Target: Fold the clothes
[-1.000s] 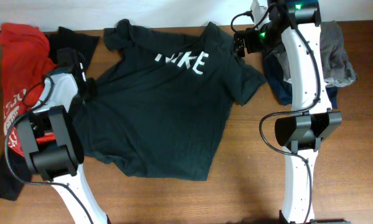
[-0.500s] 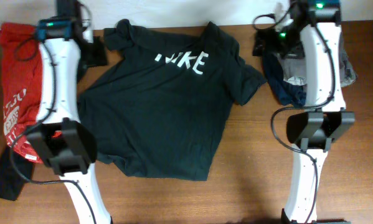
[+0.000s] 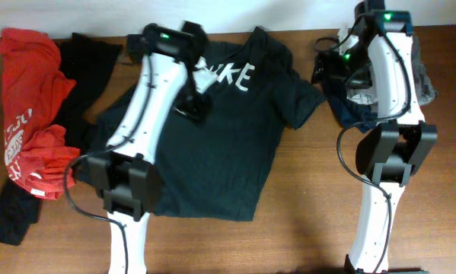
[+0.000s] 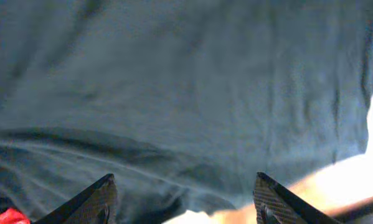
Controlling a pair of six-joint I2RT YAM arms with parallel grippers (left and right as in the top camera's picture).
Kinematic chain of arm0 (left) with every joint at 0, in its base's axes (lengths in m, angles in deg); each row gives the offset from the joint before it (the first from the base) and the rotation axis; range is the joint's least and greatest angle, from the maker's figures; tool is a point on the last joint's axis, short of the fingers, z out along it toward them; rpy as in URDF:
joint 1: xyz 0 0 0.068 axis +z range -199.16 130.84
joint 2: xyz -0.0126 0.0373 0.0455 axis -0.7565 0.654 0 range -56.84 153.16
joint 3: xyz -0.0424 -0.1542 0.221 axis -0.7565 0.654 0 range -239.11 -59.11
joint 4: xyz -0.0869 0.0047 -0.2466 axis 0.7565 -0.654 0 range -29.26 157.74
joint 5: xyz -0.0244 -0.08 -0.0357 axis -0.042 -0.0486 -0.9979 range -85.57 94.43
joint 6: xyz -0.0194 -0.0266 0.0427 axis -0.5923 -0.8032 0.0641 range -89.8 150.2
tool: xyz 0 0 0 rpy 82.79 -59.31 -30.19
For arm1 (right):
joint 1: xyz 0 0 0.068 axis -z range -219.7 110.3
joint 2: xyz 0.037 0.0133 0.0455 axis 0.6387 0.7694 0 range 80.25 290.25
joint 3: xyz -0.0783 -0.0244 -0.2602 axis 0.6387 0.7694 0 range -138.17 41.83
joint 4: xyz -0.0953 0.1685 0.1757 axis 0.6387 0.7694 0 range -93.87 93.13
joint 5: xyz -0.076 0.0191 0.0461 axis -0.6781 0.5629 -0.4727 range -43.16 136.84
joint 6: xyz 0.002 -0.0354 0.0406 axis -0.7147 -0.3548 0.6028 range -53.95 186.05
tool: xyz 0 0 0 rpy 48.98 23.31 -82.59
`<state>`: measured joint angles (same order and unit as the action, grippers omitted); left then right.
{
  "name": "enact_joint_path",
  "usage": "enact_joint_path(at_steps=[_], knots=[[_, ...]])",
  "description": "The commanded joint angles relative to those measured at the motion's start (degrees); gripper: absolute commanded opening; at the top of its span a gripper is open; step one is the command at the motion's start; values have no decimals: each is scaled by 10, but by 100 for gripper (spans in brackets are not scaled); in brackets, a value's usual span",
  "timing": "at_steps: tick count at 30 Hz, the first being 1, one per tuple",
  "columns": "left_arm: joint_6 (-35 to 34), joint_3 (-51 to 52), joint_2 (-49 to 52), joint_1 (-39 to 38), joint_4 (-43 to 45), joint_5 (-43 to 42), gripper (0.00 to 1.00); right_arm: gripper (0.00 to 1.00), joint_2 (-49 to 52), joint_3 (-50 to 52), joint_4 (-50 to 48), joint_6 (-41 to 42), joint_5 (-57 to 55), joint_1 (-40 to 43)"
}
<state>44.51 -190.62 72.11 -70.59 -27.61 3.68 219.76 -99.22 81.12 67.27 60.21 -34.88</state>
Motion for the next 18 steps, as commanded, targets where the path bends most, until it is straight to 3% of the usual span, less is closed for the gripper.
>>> enact_joint_path(at_steps=[1,13,18], knots=[[44,31,1,-37,-7,-16,69,99,-3,39,-20,-5,16,-2],[51,201,1,-111,50,-35,69,100,-3,127,-129,-5,30,-3],[51,241,1,-126,57,-85,66,100,-3,139,-156,-5,32,-3]])
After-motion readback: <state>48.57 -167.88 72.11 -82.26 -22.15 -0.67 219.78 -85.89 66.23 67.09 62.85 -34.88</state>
